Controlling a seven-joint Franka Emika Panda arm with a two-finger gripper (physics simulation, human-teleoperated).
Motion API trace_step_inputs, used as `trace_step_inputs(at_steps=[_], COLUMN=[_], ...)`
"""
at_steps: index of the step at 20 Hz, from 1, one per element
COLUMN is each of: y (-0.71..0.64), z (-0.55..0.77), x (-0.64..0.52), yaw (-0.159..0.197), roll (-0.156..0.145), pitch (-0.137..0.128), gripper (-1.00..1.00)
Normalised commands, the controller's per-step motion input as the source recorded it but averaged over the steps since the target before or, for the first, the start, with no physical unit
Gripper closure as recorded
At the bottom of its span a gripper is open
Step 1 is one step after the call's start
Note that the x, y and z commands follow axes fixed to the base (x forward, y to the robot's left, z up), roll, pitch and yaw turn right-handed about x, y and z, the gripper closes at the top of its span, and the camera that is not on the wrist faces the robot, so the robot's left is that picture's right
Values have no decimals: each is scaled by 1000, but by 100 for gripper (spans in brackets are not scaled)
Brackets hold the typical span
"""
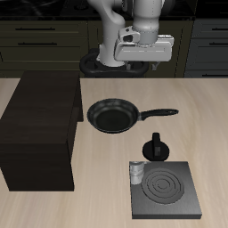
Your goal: Place the frypan on the top layer of the shelf
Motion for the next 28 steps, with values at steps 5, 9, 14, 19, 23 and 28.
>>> trace_step_inputs(at_steps=[5,9,14,19,23,28], y=[111,12,-27,19,23,-17], z=[-329,-237,-205,-229,-153,-238], x=[-6,-130,-58,-53,27,118], yaw=[27,-20,-2,21,11,-8], roll=[-26,8,2,-6,-2,-13], pitch=[37,6,15,-2,-2,42], gripper=[-100,-100,-100,-100,-100,-100])
